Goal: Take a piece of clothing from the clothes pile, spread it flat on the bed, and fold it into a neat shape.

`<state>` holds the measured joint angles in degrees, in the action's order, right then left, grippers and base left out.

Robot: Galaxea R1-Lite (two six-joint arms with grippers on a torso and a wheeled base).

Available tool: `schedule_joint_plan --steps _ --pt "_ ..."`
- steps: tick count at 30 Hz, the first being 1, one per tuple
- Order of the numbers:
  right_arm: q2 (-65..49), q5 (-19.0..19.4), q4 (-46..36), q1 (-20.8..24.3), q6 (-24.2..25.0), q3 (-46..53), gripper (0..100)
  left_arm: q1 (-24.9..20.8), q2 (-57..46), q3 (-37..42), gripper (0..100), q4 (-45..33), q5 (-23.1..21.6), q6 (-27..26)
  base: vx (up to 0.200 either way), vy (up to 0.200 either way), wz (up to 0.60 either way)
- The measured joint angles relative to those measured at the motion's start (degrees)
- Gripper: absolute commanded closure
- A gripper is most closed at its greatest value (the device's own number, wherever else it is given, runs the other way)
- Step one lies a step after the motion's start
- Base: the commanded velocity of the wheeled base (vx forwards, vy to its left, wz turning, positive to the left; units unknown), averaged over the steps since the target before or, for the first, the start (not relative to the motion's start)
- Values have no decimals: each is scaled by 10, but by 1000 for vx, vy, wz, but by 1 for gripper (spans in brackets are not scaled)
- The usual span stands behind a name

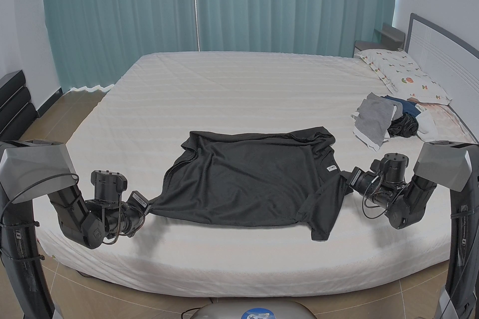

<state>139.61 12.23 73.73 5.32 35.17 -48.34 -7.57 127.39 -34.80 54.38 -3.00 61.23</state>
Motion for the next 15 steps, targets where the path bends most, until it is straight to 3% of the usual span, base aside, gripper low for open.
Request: schedule_joint_plan --steps 9,10,15 --pt "55 -44 -42 21 0 -112 100 9 12 -23 100 8 22 5 0 0 0" --pt "61 -48 -42 22 0 -118 0 12 16 -28 100 14 26 4 0 0 0" --pt "87 -54 -41 25 -2 -138 0 20 31 -37 100 42 37 4 0 0 0"
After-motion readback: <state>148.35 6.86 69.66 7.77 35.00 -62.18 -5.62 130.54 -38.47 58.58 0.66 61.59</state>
